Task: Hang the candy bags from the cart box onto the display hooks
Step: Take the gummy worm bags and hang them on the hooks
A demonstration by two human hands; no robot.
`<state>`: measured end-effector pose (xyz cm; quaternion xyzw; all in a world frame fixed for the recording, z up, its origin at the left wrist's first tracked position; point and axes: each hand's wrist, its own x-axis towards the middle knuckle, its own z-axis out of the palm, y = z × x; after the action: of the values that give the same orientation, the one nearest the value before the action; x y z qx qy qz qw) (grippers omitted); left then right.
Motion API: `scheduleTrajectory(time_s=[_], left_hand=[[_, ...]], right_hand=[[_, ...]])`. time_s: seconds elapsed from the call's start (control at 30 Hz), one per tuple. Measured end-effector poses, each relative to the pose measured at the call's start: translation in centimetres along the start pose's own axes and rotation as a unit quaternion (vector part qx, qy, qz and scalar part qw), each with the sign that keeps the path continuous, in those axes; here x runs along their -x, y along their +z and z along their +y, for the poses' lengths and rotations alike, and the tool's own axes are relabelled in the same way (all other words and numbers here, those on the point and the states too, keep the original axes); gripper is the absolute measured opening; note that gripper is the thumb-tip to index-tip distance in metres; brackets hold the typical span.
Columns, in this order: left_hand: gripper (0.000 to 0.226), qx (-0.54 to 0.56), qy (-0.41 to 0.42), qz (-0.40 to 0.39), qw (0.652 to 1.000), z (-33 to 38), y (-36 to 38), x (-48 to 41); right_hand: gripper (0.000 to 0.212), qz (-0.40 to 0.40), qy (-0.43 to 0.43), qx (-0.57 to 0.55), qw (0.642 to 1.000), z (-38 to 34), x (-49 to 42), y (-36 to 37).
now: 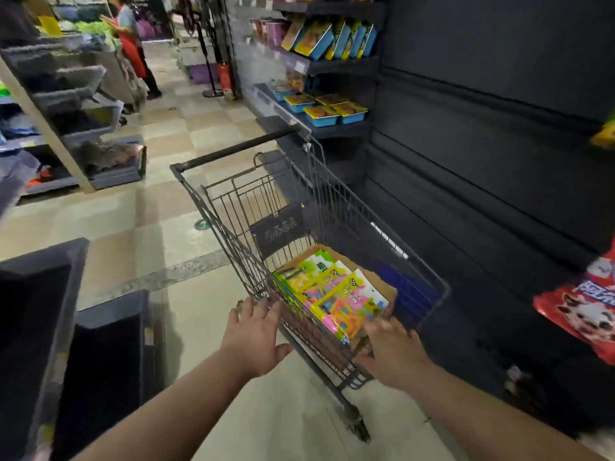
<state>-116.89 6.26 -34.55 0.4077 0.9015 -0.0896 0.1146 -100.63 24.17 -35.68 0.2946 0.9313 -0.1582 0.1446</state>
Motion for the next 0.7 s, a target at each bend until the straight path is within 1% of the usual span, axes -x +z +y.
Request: scheduleTrajectory(time_s=[0.07, 0.17, 0.3, 0.43, 0.57, 0.7], left_hand=[[0.085, 0.003, 0.026, -0.007, 1.000, -0.4, 0.2, -2.0], [0.085, 0.010, 0.067, -0.022, 0.997, 0.4, 0.3, -5.0], [0.085, 0.001, 0.099, -0.042, 0.994, 1.8, 0.1, -9.3], [0.085, -0.015, 0.104, -0.061, 0.993, 2.5, -0.2, -13.1], [0.086, -0.055, 0.107, -0.098, 0.988, 2.4, -0.3, -17.2], [0.088, -0.053, 0.102, -0.122, 0.986, 3.6, 0.5, -20.8]], right_hand=[[0.065, -0.011, 0.025, -0.005, 1.000, -0.1, -0.5, 0.3], [0.056, -0.004, 0.064, -0.019, 0.998, 0.8, -1.6, 0.3], [0.065, -0.028, 0.105, -0.028, 0.994, 2.7, -4.5, 0.0], [0.060, -0.027, 0.105, -0.024, 0.994, 4.5, -8.2, -0.4], [0.067, -0.058, 0.099, -0.056, 0.992, 5.7, -11.7, -0.9], [0.068, -0.083, 0.103, -0.067, 0.989, 7.6, -14.2, -1.1]])
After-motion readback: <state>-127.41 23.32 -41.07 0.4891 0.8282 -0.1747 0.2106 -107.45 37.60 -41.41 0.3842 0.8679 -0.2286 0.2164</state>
